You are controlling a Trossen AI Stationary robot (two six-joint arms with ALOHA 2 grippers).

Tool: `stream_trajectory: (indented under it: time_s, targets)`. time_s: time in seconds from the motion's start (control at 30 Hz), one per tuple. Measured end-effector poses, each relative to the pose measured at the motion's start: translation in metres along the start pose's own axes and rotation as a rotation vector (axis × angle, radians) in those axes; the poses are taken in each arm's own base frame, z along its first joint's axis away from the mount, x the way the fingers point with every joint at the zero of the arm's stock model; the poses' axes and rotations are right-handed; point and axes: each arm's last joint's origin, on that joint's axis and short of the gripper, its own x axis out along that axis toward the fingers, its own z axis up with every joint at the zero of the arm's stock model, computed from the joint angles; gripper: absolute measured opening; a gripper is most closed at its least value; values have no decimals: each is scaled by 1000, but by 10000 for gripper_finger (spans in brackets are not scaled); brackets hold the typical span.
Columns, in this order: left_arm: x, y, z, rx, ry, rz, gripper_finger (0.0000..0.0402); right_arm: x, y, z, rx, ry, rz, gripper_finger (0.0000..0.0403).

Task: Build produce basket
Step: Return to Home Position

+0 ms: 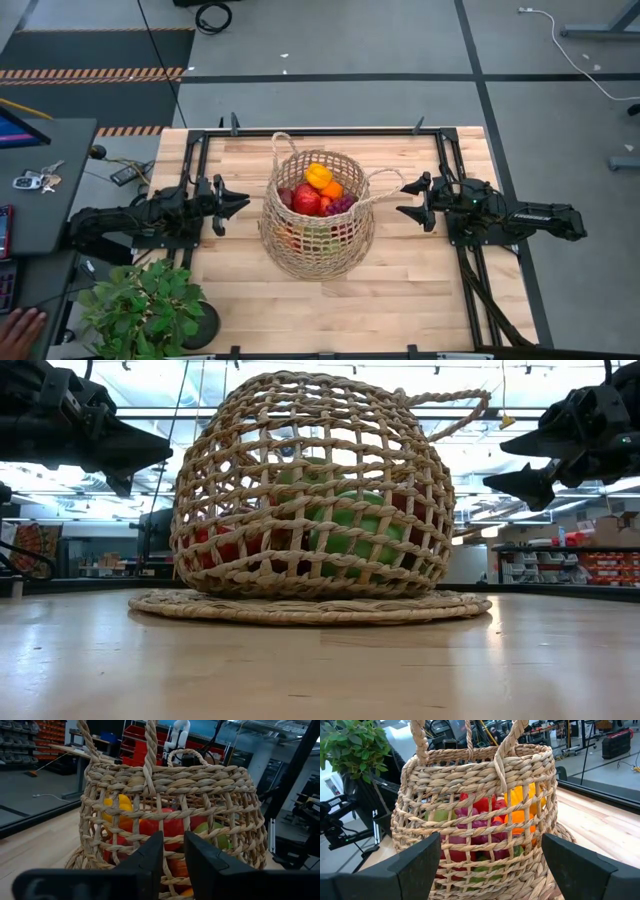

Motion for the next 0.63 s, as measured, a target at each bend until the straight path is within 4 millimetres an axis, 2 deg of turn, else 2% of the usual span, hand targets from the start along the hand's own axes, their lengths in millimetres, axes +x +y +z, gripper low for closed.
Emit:
stream_trajectory:
  time_s: [0.63]
  targets:
    - [0, 0, 0, 0, 0, 0, 87, 0, 0, 0, 0, 0, 0, 348]
